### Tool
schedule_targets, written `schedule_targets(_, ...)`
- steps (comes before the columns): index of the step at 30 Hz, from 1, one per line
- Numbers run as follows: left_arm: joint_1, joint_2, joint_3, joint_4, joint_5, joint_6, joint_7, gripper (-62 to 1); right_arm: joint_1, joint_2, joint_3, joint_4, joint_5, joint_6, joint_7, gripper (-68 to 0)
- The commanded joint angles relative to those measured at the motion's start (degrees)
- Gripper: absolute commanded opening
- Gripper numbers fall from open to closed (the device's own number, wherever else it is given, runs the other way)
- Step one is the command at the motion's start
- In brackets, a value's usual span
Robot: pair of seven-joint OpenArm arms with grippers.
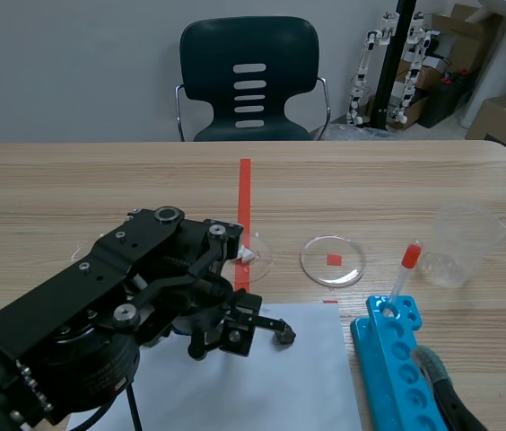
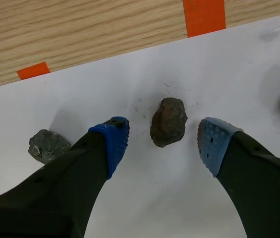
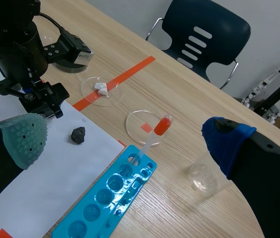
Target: Pick up the middle mineral with the left hand
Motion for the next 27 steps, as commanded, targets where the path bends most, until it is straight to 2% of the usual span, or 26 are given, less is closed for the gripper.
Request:
schedule_targets(1,-0.66,0.9,0.13,0.31,0.07,0.31,0.04,-30.6,0.39,-0.17,0.28,1.2,0.42,0.0,0.79,0.4)
schedule_targets(8,-0.66,0.9,0.17,0.28,0.02,0.28,0.09,-36.8,0.39,-0.17,0.28,1.2,0.42,0.0,0.79,0.4)
schedule_targets(16,-0.66,0.9,0.17,0.28,-0.2,0.31,0.2,-50.3,0.39,-0.17,0.28,1.2,0.42,0.0,0.76,0.4)
schedule_targets(27,-0.66,0.9,0.17,0.28,-0.2,0.31,0.07,-50.5,0.39,-0.17,0.28,1.2,0.42,0.0,-0.07,0.4)
